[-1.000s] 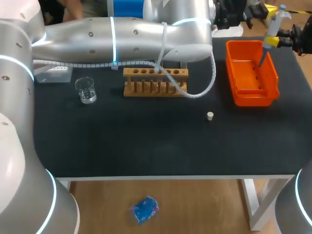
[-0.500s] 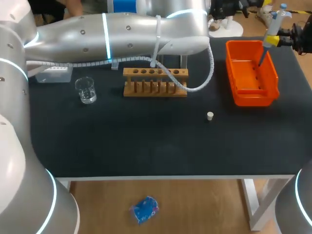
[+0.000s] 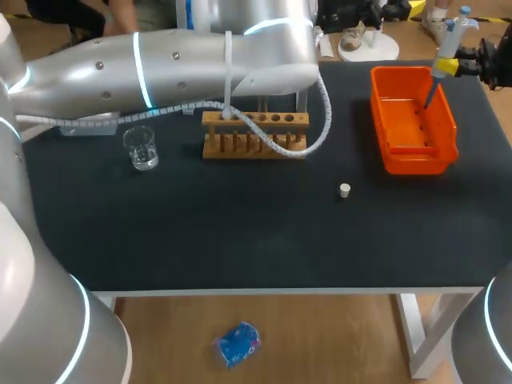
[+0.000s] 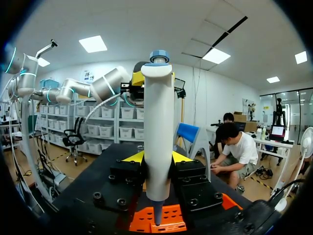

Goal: Invert the test tube, pick up the pipette, mount the tip to pipette, aspirate from beaker and dispense into the tube, eject the tip, return the pipette, and cap with the stopper.

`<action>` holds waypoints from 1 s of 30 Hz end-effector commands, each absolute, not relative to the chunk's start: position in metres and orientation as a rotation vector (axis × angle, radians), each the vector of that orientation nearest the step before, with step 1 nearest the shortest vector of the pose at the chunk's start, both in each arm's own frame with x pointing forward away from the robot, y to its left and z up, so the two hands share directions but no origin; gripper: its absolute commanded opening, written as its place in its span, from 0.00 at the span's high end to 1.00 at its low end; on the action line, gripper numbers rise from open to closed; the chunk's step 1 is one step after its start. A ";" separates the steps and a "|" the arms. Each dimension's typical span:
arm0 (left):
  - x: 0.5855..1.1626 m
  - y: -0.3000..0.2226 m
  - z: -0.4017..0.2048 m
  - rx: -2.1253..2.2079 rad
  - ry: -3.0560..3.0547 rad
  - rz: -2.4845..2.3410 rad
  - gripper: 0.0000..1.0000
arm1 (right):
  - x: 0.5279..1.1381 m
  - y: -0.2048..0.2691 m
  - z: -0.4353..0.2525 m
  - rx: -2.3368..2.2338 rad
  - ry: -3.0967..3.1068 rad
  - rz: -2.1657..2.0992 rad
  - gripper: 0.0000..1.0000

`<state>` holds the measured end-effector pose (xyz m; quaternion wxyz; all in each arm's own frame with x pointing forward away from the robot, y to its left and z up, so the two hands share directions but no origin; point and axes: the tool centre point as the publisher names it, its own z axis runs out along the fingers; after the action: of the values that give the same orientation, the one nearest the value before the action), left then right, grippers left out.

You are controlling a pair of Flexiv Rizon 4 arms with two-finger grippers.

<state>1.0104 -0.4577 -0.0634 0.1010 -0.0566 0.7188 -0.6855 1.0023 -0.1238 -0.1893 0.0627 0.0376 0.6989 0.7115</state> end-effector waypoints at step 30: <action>0.921 -0.346 -0.064 -0.229 2.141 -2.006 0.00 | 0.957 -0.045 -0.155 -0.067 2.069 2.221 1.00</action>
<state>0.9449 -0.3900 -0.0581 0.0940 -0.0763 0.7232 -0.6800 0.9678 -0.0602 -0.1621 0.0481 -0.0258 0.6773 0.7337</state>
